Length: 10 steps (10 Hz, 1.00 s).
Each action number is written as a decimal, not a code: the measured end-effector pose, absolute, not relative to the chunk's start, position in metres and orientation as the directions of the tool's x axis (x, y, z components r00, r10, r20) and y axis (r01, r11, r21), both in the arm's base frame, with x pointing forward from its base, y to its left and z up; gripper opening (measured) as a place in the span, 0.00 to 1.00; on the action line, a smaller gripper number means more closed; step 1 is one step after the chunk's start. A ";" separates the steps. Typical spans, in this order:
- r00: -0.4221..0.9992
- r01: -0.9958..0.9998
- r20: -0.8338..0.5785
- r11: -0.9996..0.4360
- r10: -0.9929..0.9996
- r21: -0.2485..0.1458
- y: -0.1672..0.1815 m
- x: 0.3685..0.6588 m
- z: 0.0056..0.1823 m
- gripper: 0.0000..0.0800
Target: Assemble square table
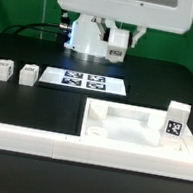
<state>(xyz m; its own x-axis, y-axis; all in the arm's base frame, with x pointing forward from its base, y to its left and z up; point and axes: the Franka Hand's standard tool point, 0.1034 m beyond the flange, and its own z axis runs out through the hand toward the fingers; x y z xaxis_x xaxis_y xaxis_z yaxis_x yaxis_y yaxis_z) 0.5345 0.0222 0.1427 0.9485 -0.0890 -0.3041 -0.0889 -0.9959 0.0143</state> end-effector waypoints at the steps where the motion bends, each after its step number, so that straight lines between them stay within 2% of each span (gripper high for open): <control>1: 0.965 -0.085 -0.247 -0.996 -0.084 0.007 0.025 0.529 0.140 0.36; 5: 0.993 -0.074 0.088 -0.997 -0.075 -0.018 0.025 0.551 0.139 0.36; 6: 0.971 -0.074 0.224 -0.996 -0.084 -0.051 0.018 0.573 0.142 0.36; 7: 0.932 -0.096 0.346 -0.993 -0.113 -0.066 0.007 0.591 0.146 0.36; 8: 0.908 -0.134 0.389 -0.988 -0.155 -0.082 0.008 0.600 0.149 0.36; 9: 0.851 -0.155 0.497 -0.986 -0.167 -0.066 0.008 0.613 0.154 0.36; 10: 0.824 -0.145 0.549 -0.989 -0.140 -0.033 0.005 0.610 0.150 0.36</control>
Offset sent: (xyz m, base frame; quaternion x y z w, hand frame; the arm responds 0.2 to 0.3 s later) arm 0.0000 0.0000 0.0000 0.0000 0.1296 0.0000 0.9916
